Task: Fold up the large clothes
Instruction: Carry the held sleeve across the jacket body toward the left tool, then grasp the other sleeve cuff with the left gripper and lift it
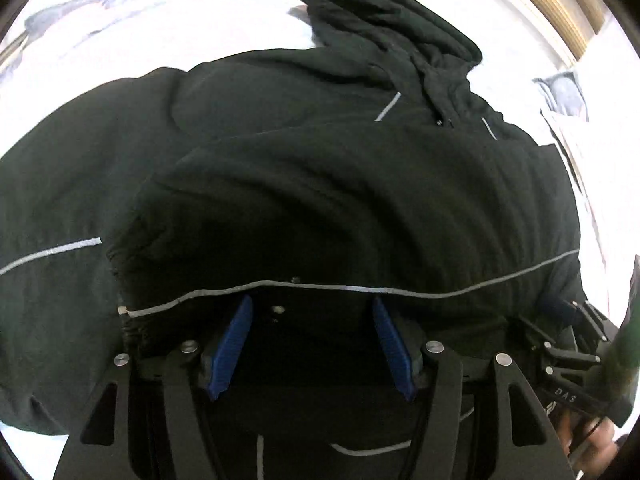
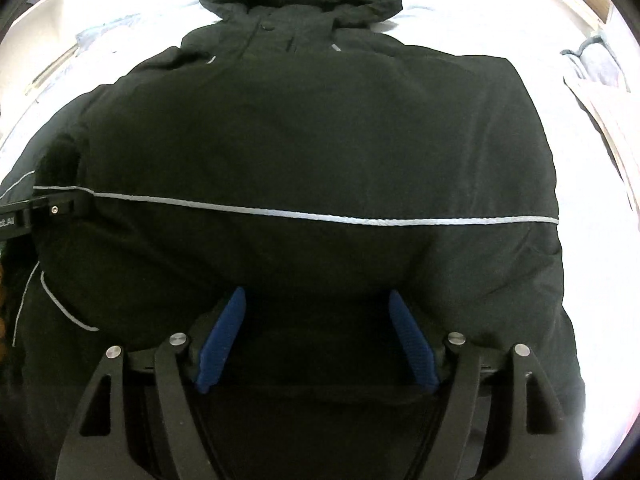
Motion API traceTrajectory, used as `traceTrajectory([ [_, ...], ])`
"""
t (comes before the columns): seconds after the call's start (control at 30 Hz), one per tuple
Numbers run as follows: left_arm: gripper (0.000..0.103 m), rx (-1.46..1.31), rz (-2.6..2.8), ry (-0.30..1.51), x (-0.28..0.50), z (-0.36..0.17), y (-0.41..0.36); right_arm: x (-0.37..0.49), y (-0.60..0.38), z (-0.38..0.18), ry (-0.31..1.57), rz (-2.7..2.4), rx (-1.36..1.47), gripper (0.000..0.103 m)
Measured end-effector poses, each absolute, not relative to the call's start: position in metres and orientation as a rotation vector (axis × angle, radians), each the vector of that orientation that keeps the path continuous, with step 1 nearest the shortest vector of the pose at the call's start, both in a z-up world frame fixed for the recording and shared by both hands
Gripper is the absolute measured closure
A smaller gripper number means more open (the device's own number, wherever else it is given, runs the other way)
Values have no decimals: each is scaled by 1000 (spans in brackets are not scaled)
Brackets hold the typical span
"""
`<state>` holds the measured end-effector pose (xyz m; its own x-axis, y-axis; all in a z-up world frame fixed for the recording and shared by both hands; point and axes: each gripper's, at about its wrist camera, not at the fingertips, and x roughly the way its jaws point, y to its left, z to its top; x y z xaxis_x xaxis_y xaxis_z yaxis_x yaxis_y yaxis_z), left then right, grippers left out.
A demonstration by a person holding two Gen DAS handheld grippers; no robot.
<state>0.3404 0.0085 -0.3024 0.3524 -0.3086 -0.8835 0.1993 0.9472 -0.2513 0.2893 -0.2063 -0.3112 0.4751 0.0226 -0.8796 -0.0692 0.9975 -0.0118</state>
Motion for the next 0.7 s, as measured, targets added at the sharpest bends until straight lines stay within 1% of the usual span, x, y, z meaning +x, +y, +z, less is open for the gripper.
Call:
traceTrajectory([
  [0.1, 39, -145, -341, 1175, 339, -285, 12, 288, -206, -306, 1105, 34, -48, 26],
  [0.17, 39, -169, -357, 1125, 334, -272, 13, 283, -207, -293, 1122, 24, 4, 26],
  [0.23, 39, -159, -329, 1073, 326, -255, 17, 272, -204, -278, 1097, 42, 57, 26],
  [0.3, 38, -167, -308, 1083, 326, -258, 21, 264, -200, -276, 1092, 18, 44, 25],
  [0.33, 38, -166, -291, 1147, 329, -273, 24, 262, -196, -282, 1113, 2, 20, 24],
  [0.4, 38, -158, -256, 1252, 338, -302, 24, 263, -189, -297, 1150, -7, -17, 20],
  [0.43, 38, -154, -253, 1234, 338, -309, 24, 264, -189, -300, 1142, -8, -34, 19],
  [0.47, 38, -139, -249, 1222, 337, -309, 22, 266, -186, -303, 1131, -13, -51, 15],
  [0.57, 38, -136, -250, 1216, 333, -296, 24, 272, -189, -306, 1141, -16, -50, 8],
  [0.7, 38, -296, -265, 1147, 312, -264, 68, 269, -191, -306, 1106, 3, -57, 5],
])
